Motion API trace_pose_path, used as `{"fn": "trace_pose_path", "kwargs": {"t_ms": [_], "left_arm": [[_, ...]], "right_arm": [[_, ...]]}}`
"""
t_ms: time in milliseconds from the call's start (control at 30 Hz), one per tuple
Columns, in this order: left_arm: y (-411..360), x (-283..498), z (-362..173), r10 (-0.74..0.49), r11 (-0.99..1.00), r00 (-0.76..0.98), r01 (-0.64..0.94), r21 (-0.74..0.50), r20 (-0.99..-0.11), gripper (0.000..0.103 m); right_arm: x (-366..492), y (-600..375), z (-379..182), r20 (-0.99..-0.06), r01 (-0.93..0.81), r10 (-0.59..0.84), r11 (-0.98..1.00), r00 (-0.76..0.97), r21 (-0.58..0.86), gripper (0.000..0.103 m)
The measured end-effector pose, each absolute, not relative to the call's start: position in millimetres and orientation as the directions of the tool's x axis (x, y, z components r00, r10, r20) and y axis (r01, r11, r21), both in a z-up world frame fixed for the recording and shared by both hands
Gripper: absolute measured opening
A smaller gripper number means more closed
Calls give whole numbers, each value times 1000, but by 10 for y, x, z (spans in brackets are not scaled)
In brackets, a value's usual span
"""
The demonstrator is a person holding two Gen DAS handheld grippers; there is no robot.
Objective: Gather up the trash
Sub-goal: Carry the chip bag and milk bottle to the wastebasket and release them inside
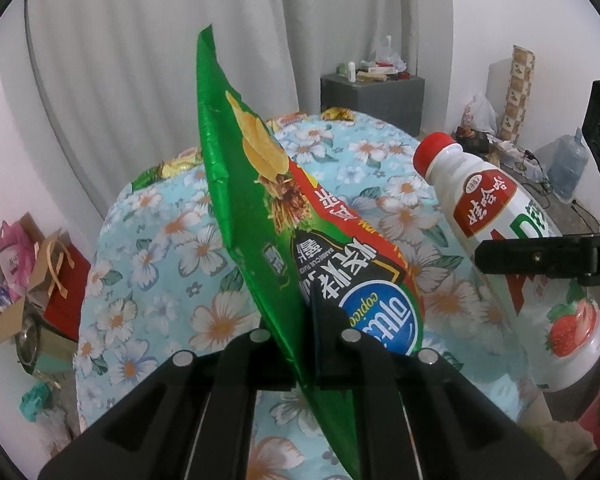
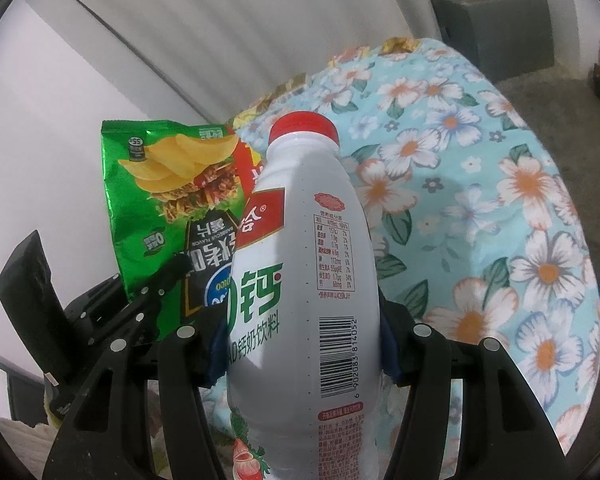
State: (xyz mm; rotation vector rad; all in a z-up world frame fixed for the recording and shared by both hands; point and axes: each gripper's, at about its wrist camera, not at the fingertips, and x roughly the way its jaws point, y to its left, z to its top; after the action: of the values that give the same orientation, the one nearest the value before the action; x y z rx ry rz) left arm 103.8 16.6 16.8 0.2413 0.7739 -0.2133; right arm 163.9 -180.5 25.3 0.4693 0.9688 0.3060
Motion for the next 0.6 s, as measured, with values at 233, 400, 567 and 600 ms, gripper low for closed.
{"fn": "trace_pose_path", "kwargs": {"t_ms": [233,400,567,600], "left_arm": [[-86,932,446,-199,923,726,365,124,-658,0],[-530,991,678,-356,861,684,506,61,-637,0],[-1229,1040,808,-523,745,560,666,-25,-643,0],[-1464,1054,804,-553,708,517,704,-42,-654,0]], "right_arm": [[1333,-2101,434,-665,-4,411,852,624,523,55],[902,-2556,546,-605,91,322,829,728,551,55],[277,-3307,451,-569,289,138,751,811,594,55],[167,-3443,406,-573,330,101,731,813,597,55]]}}
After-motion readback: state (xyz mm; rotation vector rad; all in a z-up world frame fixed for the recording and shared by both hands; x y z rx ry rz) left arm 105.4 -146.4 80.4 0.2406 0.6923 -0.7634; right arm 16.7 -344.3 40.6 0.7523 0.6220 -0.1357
